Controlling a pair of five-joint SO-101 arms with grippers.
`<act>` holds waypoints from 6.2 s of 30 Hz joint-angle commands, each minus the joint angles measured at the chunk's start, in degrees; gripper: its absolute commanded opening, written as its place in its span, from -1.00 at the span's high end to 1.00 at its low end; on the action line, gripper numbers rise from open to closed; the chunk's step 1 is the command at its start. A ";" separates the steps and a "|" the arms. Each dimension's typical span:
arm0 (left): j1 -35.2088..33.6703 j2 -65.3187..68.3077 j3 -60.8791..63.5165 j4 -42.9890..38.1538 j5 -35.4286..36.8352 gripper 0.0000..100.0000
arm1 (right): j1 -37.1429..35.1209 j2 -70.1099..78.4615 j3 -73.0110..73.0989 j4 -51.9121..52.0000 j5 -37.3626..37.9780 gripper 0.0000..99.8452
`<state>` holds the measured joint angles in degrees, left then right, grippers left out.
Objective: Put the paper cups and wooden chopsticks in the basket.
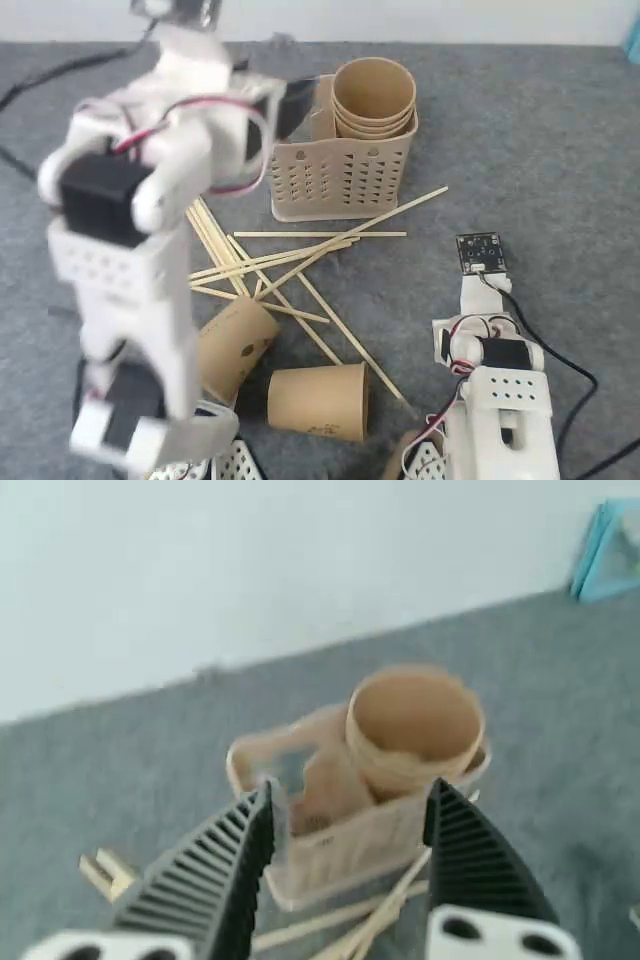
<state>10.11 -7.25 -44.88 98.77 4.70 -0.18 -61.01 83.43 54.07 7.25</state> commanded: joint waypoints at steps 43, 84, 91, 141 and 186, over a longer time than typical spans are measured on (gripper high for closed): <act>-2.46 -8.70 86.02 -12.04 -34.46 0.98 | -0.22 -1.19 -0.35 -0.66 0.88 0.98; -95.91 -24.70 90.42 -65.85 -24.79 0.78 | -21.76 -1.27 -20.48 8.75 7.56 0.98; -98.99 -5.71 79.16 -66.73 -24.88 0.79 | -40.84 -1.27 -32.62 24.75 7.30 0.72; -100.31 48.35 17.71 -32.09 -24.53 0.87 | -76.00 25.80 -15.21 -37.05 -14.15 0.32; -95.91 48.26 17.54 -22.24 -26.11 0.88 | -41.10 -3.30 -32.09 -7.78 -10.29 0.66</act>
<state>-85.63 41.98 -24.75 77.32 -19.82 -42.37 -64.79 58.02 42.20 0.31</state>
